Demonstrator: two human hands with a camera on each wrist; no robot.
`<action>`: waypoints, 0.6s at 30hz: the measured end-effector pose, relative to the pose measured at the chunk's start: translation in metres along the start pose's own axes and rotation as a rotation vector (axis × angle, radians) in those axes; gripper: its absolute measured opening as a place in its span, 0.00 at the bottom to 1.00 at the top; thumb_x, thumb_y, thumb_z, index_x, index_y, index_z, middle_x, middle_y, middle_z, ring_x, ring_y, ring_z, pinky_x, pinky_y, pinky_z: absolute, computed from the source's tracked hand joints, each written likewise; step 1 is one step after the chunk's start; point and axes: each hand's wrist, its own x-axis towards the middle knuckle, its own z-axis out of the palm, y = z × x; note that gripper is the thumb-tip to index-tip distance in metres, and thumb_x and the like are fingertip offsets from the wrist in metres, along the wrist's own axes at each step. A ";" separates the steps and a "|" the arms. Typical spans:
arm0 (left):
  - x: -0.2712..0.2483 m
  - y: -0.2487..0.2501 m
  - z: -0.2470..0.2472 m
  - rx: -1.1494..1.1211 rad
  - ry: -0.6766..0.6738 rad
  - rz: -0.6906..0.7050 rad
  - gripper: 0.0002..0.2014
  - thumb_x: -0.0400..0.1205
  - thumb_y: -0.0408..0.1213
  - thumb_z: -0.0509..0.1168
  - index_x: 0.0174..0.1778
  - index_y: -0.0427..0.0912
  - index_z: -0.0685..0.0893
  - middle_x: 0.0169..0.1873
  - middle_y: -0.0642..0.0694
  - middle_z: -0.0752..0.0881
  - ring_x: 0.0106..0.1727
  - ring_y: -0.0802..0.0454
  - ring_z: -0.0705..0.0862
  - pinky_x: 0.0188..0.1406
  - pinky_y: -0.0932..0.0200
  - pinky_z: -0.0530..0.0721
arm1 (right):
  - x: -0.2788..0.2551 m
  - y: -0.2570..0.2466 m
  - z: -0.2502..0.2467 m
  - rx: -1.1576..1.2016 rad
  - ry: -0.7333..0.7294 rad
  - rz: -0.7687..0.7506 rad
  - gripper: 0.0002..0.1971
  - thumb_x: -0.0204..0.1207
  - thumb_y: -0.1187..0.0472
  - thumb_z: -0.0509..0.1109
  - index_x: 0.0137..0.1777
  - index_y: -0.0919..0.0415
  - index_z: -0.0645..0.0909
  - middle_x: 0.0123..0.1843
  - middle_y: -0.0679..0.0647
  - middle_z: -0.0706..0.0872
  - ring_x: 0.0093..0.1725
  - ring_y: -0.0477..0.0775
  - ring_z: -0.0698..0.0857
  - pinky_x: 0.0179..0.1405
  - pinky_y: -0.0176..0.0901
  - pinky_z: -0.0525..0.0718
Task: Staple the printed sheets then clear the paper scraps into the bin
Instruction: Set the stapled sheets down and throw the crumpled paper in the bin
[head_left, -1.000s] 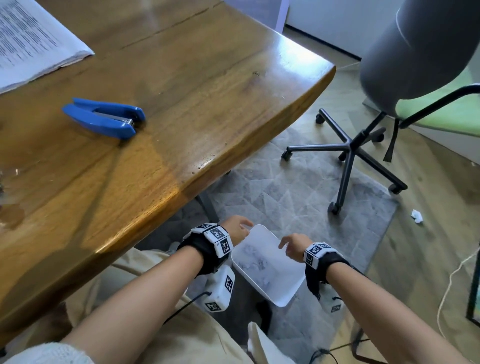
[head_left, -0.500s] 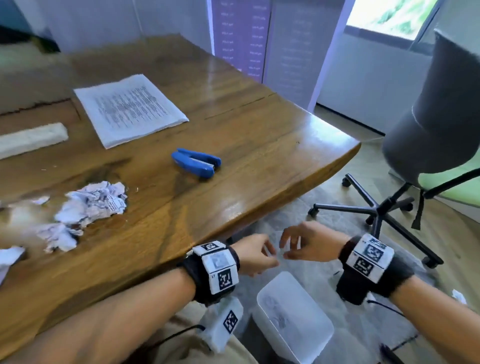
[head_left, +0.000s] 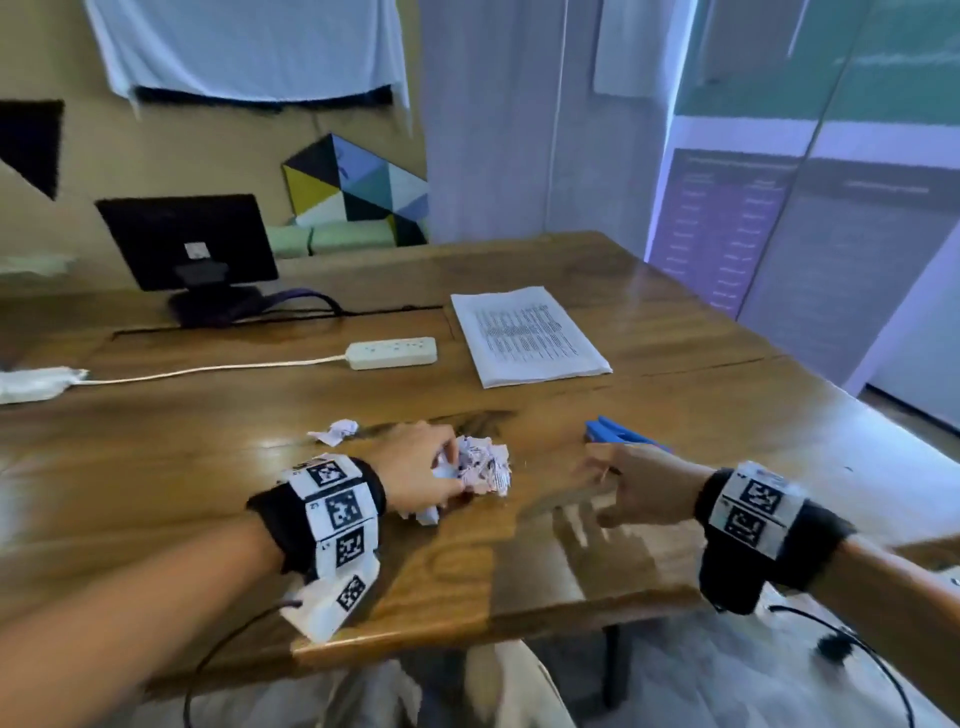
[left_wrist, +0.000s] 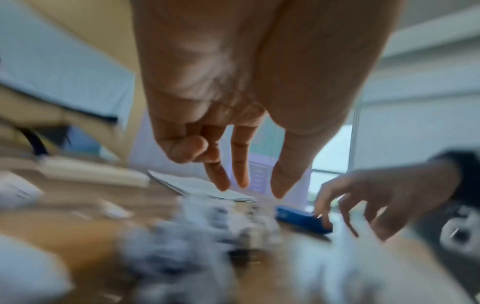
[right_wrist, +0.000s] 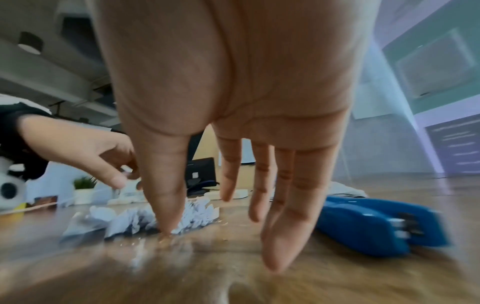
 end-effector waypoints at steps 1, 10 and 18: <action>-0.003 -0.018 -0.005 0.110 0.013 -0.076 0.19 0.74 0.55 0.68 0.55 0.48 0.77 0.53 0.44 0.78 0.53 0.46 0.78 0.51 0.53 0.77 | 0.013 -0.010 0.001 -0.033 -0.001 -0.008 0.33 0.68 0.50 0.76 0.73 0.51 0.69 0.60 0.50 0.78 0.56 0.48 0.79 0.54 0.35 0.75; -0.030 -0.097 -0.002 0.067 -0.140 -0.391 0.51 0.60 0.76 0.65 0.77 0.56 0.60 0.73 0.40 0.66 0.73 0.38 0.69 0.72 0.43 0.72 | 0.076 -0.088 -0.006 -0.082 -0.118 0.024 0.61 0.49 0.30 0.79 0.79 0.35 0.47 0.79 0.56 0.60 0.75 0.67 0.71 0.70 0.64 0.75; -0.020 -0.072 0.012 -0.031 -0.195 -0.333 0.52 0.66 0.64 0.72 0.82 0.54 0.52 0.79 0.41 0.58 0.78 0.42 0.67 0.73 0.47 0.72 | 0.101 -0.118 0.001 -0.143 -0.152 0.031 0.50 0.56 0.29 0.74 0.77 0.35 0.54 0.74 0.59 0.64 0.69 0.68 0.76 0.64 0.60 0.79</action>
